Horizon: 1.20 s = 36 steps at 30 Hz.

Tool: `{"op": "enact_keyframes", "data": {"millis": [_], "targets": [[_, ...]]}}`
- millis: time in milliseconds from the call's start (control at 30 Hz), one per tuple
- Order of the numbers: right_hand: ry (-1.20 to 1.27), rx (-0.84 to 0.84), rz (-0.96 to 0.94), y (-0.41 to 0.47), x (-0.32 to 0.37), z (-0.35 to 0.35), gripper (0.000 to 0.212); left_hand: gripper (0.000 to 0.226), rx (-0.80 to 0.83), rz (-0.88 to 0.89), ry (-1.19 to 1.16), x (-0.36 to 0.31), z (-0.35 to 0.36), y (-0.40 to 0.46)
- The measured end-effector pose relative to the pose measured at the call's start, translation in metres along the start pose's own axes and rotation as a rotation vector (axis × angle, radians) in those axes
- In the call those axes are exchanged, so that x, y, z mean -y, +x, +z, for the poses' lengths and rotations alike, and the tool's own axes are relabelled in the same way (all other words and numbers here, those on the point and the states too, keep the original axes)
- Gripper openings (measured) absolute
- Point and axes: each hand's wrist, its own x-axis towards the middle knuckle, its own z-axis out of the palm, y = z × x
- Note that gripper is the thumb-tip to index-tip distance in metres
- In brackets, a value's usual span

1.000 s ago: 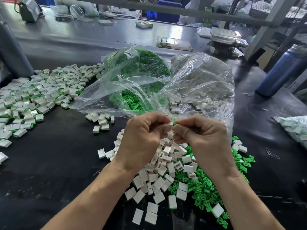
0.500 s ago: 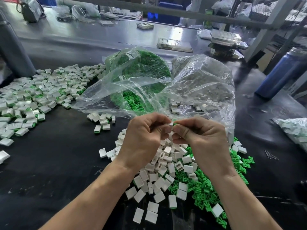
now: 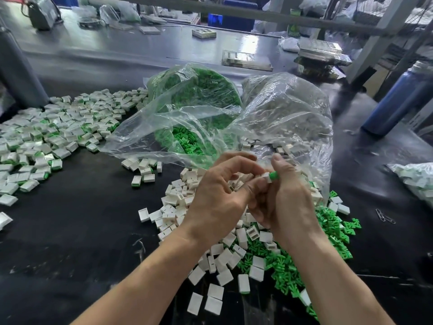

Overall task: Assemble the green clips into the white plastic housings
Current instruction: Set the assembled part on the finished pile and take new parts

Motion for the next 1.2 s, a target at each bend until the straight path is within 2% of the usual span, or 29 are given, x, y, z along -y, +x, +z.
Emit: {"op": "enact_keyframes", "data": {"millis": [100,233,400,767,967,1200], "targets": [[-0.007,-0.099,-0.036,0.000,-0.003,0.005,0.060,0.007,0.013,0.014,0.004,0.000,0.004,-0.001],[0.002,-0.142,-0.080,0.000,-0.005,0.011,0.054,0.009,0.029,0.014,-0.027,0.000,0.006,-0.002],[0.029,-0.095,-0.114,-0.002,-0.004,0.013,0.067,0.011,0.022,0.045,0.023,0.002,0.007,-0.003],[0.080,-0.060,-0.170,-0.004,-0.004,0.015,0.071,0.012,0.008,0.059,0.047,0.001,0.011,-0.004],[0.066,-0.106,-0.160,-0.004,-0.004,0.016,0.068,0.011,0.009,0.030,0.041,0.001,0.010,-0.004],[0.064,-0.062,-0.191,-0.002,-0.004,0.014,0.075,0.010,-0.008,0.018,0.051,0.002,0.012,-0.003]]}}
